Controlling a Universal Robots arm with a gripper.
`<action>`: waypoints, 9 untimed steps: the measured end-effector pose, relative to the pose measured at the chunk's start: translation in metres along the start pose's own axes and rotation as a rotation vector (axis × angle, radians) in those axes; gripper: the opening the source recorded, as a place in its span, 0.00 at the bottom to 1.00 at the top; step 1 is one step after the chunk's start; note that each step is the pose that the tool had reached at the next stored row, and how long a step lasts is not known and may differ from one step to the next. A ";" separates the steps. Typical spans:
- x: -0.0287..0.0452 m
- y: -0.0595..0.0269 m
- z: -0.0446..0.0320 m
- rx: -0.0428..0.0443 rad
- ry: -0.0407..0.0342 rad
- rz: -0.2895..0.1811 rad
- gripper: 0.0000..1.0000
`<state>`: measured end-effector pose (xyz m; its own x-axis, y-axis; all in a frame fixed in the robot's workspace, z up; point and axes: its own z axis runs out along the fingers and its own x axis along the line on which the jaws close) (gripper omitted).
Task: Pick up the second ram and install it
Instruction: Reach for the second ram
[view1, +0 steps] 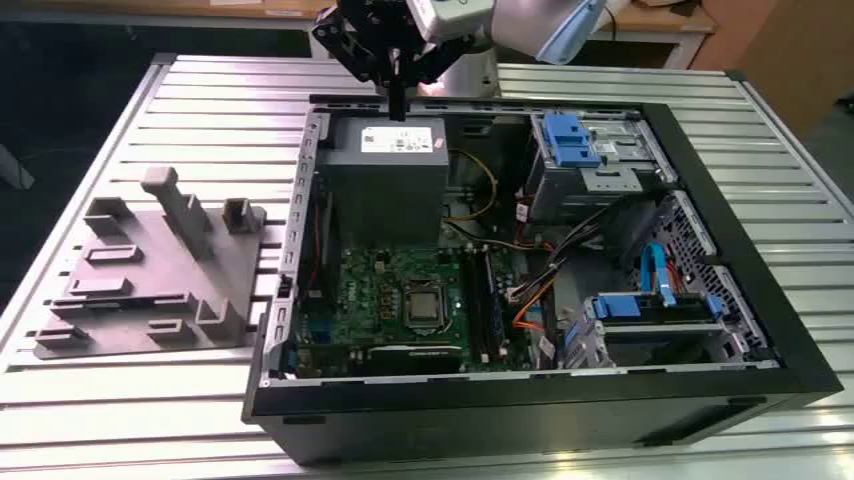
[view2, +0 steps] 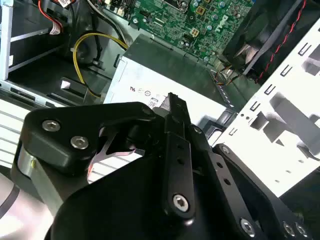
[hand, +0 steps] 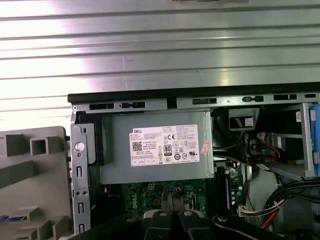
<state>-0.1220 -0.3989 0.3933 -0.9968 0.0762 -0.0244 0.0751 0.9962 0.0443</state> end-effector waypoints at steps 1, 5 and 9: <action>0.0000 0.0000 0.0000 0.0000 0.0000 0.000 0.10; 0.0000 0.0000 0.0000 0.0014 -0.0001 0.000 0.10; 0.0001 0.0000 0.0000 0.0021 -0.0001 0.000 0.10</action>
<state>-0.1220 -0.3989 0.3933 -0.9968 0.0762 -0.0246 0.0751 0.9963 0.0423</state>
